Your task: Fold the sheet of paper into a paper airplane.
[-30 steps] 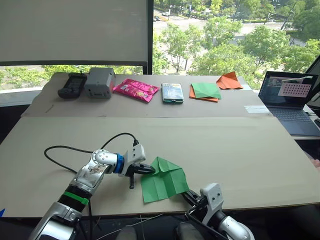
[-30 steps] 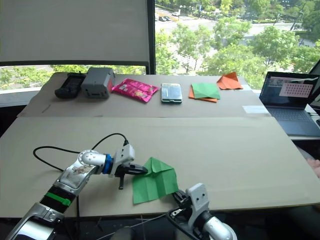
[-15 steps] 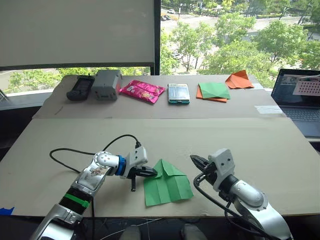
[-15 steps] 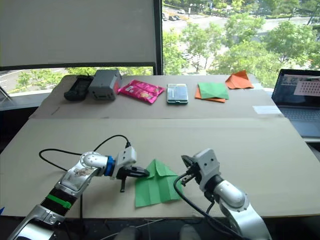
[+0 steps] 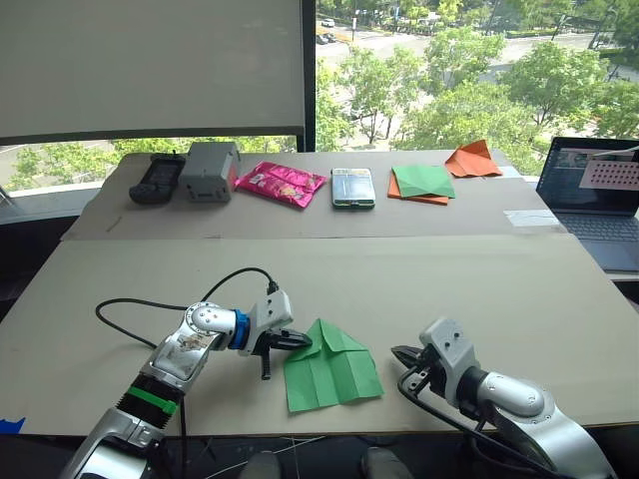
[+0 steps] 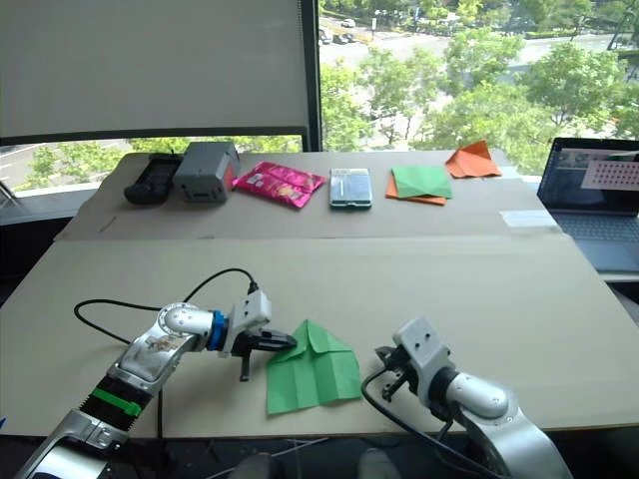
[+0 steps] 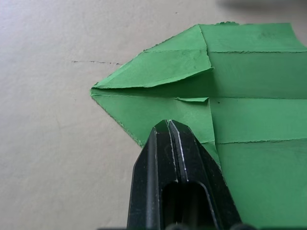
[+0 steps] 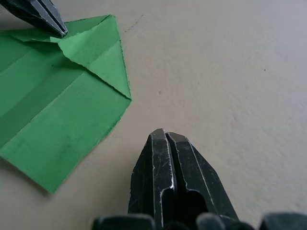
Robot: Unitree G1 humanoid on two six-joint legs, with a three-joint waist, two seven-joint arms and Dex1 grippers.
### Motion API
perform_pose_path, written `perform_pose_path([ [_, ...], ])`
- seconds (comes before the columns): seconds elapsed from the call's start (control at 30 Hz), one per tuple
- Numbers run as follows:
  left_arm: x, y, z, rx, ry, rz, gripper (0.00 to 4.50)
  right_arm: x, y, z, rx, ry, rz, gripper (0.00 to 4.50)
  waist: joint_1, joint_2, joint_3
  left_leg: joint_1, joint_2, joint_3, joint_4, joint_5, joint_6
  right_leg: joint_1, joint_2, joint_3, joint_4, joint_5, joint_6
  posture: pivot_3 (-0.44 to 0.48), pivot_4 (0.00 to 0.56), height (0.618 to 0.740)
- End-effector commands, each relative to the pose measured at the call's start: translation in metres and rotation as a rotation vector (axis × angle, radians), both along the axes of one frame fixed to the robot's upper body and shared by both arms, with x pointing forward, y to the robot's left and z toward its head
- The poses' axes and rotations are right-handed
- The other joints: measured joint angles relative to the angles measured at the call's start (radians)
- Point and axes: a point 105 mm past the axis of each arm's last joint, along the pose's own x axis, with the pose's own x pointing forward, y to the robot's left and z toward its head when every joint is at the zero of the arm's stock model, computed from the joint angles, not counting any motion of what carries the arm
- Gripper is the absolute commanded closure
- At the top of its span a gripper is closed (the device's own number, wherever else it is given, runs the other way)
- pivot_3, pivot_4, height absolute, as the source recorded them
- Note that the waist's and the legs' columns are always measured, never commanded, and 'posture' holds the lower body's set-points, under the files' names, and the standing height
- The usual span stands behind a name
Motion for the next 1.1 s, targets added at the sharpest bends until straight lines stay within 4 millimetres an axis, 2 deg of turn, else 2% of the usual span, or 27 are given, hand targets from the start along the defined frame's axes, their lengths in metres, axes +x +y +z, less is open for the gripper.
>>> perform_pose_path([
  [0.03, -0.008, 0.008, -0.022, 0.078, 0.072, 0.015, 4.48, -0.01, 0.007, 0.007, 0.023, 0.023, 0.081, 4.5, -0.003, 0.0, 0.0, 0.0, 0.0, 0.0, 0.0, 0.0, 0.0, 0.0, 0.0, 0.0, 0.0, 0.0, 0.0, 0.0, 0.15, 0.736],
  [0.2, -0.01, 0.008, -0.023, 0.084, 0.076, 0.004, 4.48, -0.01, 0.013, 0.002, 0.033, 0.04, 0.111, 4.5, -0.008, 0.0, 0.0, 0.0, -0.001, 0.0, 0.001, 0.0, 0.0, 0.0, -0.001, 0.0, -0.001, 0.0, 0.0, 0.0, 0.15, 0.736],
  [0.43, -0.011, 0.01, -0.024, 0.091, 0.077, 0.006, 4.48, -0.05, 0.035, 0.012, 0.153, 0.148, 0.278, 4.5, -0.006, 0.0, 0.0, 0.0, -0.001, 0.0, 0.0, 0.003, 0.005, 0.001, 0.0, 0.0, 0.0, 0.0, 0.0, 0.0, 0.15, 0.736],
  [0.5, -0.011, 0.009, -0.024, 0.089, 0.077, 0.006, 4.48, -0.055, 0.04, 0.012, 0.171, 0.163, 0.301, 4.5, -0.007, 0.0, -0.001, 0.0, -0.001, 0.0, 0.0, 0.003, 0.005, 0.002, 0.0, 0.0, 0.0, 0.0, 0.0, 0.0, 0.15, 0.736],
  [0.67, -0.011, 0.009, -0.023, 0.089, 0.076, 0.004, 4.48, -0.047, 0.048, 0.0, 0.145, 0.154, 0.247, 4.5, -0.01, -0.001, 0.0, 0.0, -0.001, 0.0, 0.0, 0.0, 0.0, 0.001, -0.001, 0.0, -0.001, 0.0, 0.0, 0.0, 0.15, 0.736],
  [0.8, -0.011, 0.009, -0.023, 0.09, 0.074, 0.007, 4.48, -0.049, 0.05, -0.01, 0.122, 0.172, 0.233, 4.5, -0.01, -0.001, 0.0, 0.0, -0.001, 0.0, 0.0, 0.0, -0.001, 0.0, -0.002, -0.001, -0.003, 0.0, 0.0, 0.0, 0.15, 0.736],
  [0.97, -0.011, 0.009, -0.023, 0.089, 0.075, 0.006, 4.48, -0.044, 0.043, -0.021, 0.076, 0.155, 0.162, 4.5, -0.01, -0.001, 0.0, 0.0, -0.001, 0.0, 0.0, 0.0, -0.001, 0.0, -0.002, -0.001, -0.004, 0.0, 0.0, 0.0, 0.15, 0.736],
  [1.1, -0.011, 0.01, -0.023, 0.091, 0.077, 0.005, 4.48, -0.031, 0.033, -0.021, 0.084, 0.094, 0.068, 4.5, -0.011, -0.002, 0.0, 0.0, -0.001, 0.0, 0.0, 0.0, -0.001, 0.0, -0.001, -0.001, -0.004, 0.0, 0.0, 0.0, 0.15, 0.736],
])
